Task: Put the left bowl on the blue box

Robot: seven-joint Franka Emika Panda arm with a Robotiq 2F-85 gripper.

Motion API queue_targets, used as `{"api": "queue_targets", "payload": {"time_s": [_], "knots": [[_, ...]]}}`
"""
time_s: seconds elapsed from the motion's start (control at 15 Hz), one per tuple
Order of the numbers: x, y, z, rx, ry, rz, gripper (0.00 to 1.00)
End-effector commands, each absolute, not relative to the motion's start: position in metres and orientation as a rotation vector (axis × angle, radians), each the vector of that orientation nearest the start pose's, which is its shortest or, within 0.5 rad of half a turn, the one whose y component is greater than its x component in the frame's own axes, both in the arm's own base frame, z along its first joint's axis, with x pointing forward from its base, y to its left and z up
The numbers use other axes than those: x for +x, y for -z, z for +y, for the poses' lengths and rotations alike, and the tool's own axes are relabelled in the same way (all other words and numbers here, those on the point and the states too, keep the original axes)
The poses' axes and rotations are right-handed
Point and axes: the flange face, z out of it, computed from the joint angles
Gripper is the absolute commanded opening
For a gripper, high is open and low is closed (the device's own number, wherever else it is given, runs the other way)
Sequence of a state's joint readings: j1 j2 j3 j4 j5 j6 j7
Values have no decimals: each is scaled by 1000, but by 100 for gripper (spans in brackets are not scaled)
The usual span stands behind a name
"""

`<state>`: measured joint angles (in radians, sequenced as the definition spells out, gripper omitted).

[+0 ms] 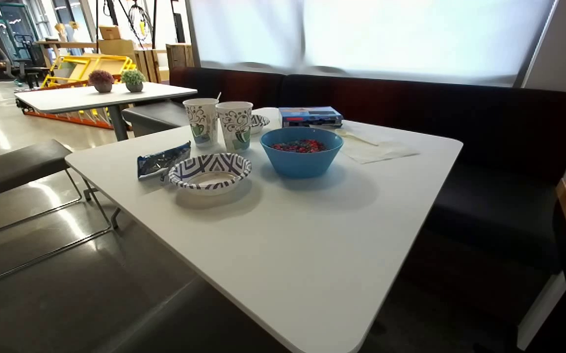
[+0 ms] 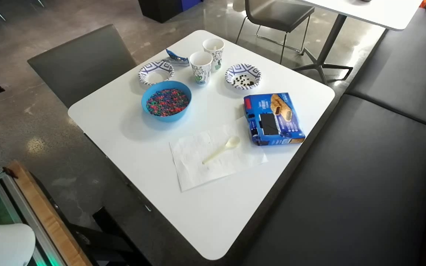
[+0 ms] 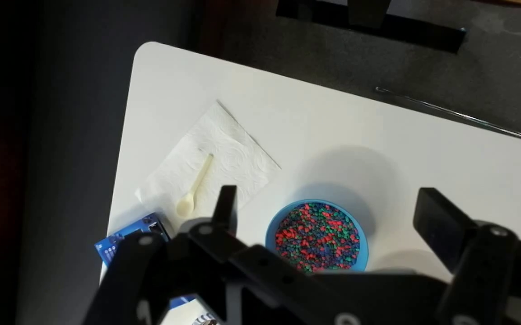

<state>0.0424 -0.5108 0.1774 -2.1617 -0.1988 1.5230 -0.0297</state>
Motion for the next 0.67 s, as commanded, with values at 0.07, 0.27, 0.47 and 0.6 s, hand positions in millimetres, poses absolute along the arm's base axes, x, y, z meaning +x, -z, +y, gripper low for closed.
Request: {"api": "queue_targets", "payload": {"time_s": [0.07, 0.27, 0.47, 0.6], "knots": [[387, -556, 115, -3430, -269, -397, 100], [397, -525, 153, -3451, -327, -363, 100], [413, -495, 189, -3481, -295, -267, 100], [431, -475, 212, -3484, -170, -146, 100]]}}
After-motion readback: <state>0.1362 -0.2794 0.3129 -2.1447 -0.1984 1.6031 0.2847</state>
